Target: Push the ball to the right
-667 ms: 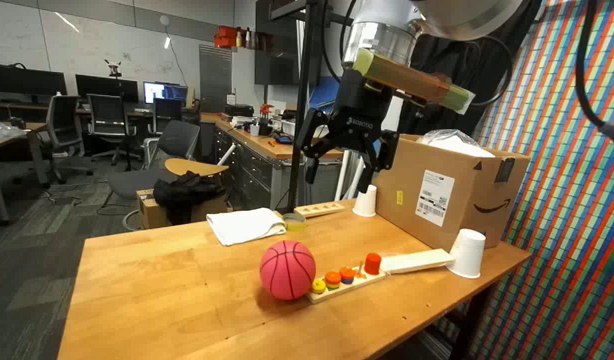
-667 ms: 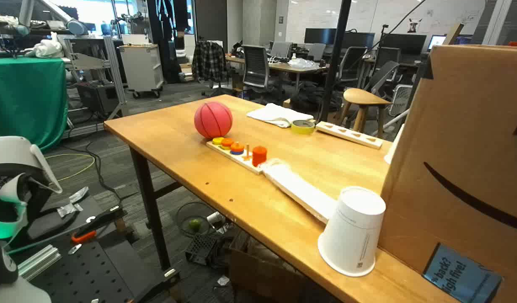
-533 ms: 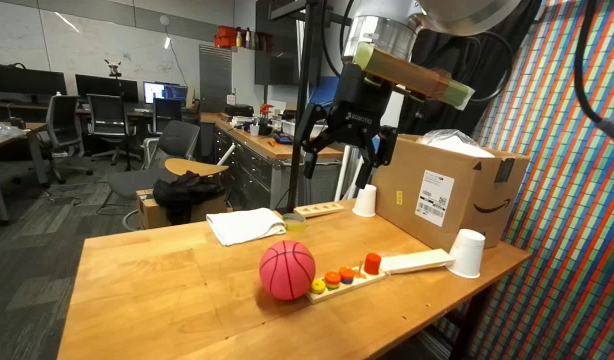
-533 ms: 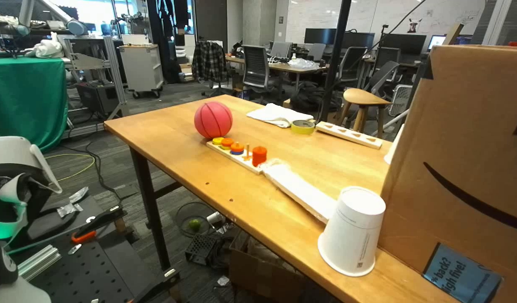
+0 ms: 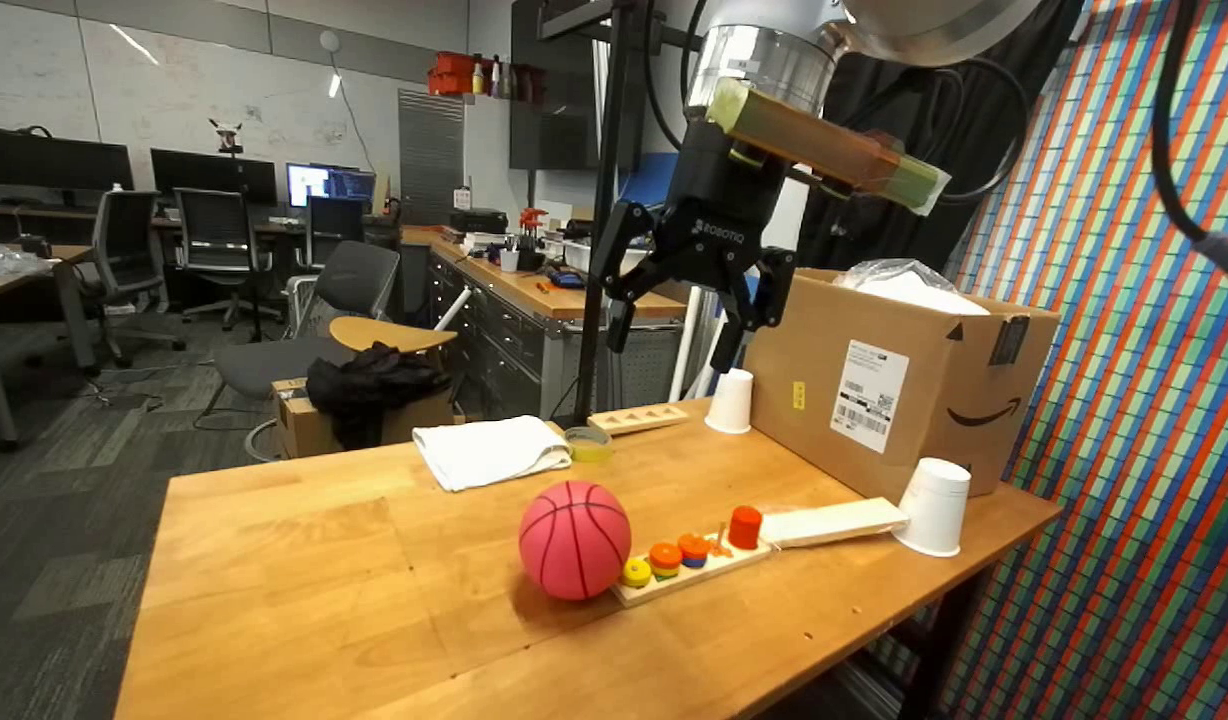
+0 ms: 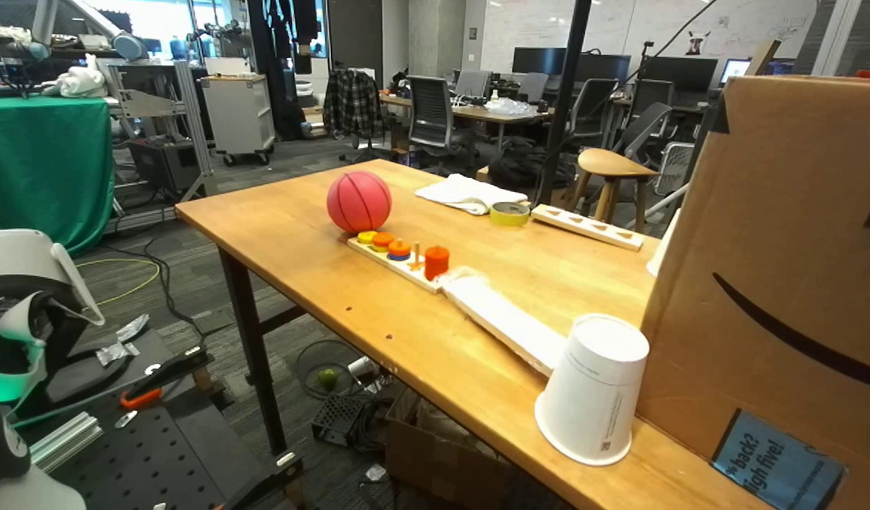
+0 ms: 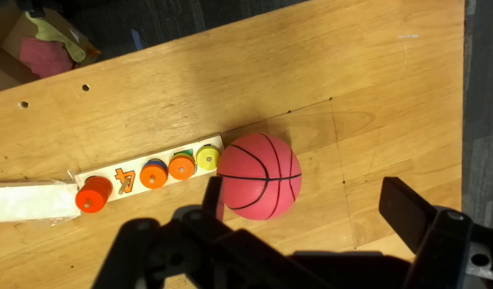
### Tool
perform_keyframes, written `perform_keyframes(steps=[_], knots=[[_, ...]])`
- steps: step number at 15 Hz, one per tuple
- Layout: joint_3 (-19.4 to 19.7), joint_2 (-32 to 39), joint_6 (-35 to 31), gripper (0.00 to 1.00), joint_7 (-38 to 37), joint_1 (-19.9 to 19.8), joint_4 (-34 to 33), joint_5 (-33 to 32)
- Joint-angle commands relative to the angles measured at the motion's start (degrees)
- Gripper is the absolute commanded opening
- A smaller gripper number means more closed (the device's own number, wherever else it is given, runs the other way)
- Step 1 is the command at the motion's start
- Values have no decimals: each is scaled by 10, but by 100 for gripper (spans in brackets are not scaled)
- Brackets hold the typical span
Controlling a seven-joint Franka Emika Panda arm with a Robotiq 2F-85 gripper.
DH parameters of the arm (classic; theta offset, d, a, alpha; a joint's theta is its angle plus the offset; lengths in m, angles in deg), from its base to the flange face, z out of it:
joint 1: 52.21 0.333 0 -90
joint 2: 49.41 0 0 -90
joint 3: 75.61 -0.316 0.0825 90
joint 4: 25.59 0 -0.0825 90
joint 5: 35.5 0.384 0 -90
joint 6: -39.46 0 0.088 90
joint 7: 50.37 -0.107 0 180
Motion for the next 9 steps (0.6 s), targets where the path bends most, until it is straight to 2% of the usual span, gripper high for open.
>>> perform_keyframes(steps=[1,5,9], knots=[[2,4,-7,100,7,8,0,4],[-12,20,-57,100,59,38,7,5],[-29,70,-100,100,109,73,-5,3]])
